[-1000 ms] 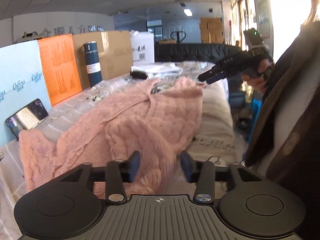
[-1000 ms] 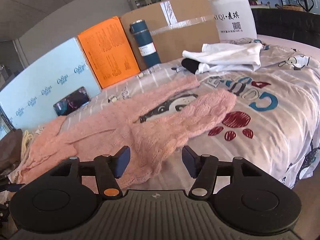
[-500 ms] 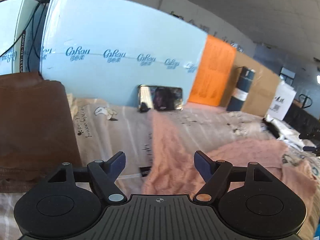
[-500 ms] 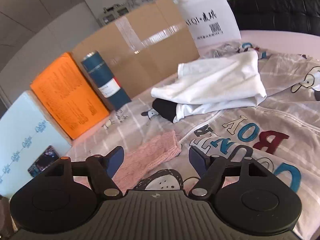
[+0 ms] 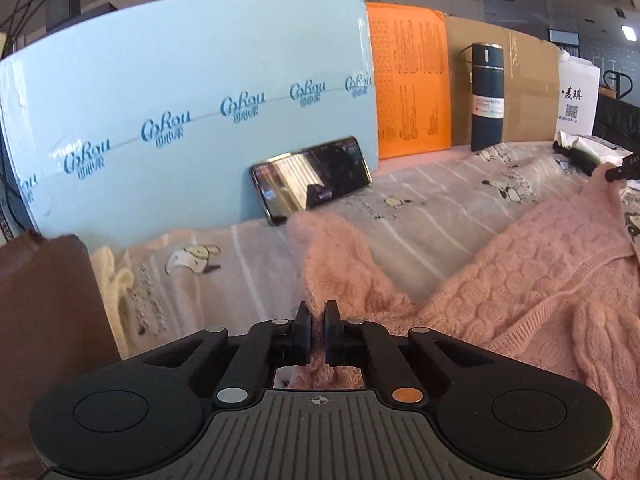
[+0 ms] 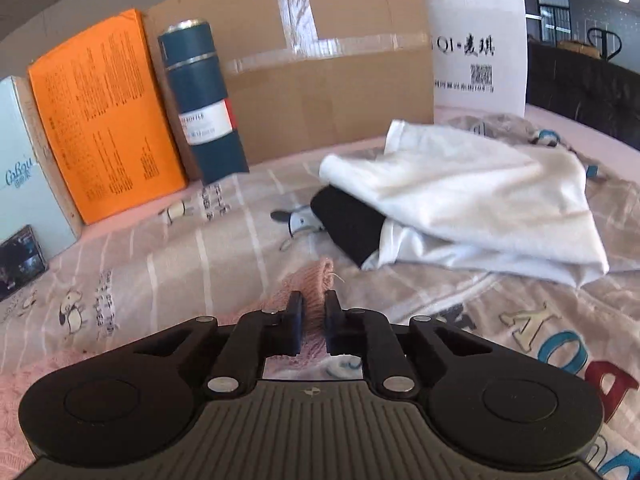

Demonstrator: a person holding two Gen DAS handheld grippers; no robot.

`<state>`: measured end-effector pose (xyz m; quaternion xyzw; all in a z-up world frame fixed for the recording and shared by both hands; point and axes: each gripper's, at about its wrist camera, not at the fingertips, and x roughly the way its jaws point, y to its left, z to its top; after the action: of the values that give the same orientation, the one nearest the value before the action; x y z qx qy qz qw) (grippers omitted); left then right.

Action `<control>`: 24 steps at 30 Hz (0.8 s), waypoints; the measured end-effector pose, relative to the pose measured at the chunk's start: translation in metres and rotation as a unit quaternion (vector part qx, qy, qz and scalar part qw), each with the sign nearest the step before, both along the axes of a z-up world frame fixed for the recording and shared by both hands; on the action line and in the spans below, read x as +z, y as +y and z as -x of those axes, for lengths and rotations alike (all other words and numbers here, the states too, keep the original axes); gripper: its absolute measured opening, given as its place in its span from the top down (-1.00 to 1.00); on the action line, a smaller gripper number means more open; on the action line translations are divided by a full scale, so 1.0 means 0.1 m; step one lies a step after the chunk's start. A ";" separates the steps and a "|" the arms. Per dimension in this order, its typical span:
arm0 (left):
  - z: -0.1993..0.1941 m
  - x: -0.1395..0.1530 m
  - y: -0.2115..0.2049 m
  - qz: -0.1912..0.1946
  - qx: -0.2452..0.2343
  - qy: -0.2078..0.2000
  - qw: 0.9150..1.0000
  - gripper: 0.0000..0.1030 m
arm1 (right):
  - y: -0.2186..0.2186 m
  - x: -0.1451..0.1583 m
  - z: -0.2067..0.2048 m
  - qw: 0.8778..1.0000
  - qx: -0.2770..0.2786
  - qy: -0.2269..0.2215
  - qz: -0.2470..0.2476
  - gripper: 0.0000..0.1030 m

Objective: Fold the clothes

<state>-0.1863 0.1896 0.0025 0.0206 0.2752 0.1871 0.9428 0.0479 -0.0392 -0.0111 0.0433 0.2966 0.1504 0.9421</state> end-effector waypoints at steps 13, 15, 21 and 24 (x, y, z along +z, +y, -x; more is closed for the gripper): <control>-0.45 -0.13 0.42 -0.003 0.035 0.045 0.998 0.88 | 0.18 0.01 -0.36 0.999 -0.036 -0.024 0.033 0.83; -0.43 -0.18 0.47 0.006 0.045 0.043 0.998 0.78 | 0.22 -0.14 -0.43 0.998 -0.036 -0.003 0.050 0.81; -0.25 0.09 0.64 0.060 0.054 -0.029 0.996 0.16 | 0.23 -0.06 -0.34 0.997 -0.057 -0.014 0.058 0.13; -0.28 0.30 0.76 0.093 0.046 -0.072 0.992 -0.07 | 0.30 0.15 -0.19 0.996 -0.069 -0.041 0.049 -0.08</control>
<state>-0.1586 0.2654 0.0327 -0.0935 0.2234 0.2049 0.9484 0.0667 -0.0096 0.0040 0.0111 0.2608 0.0716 0.9627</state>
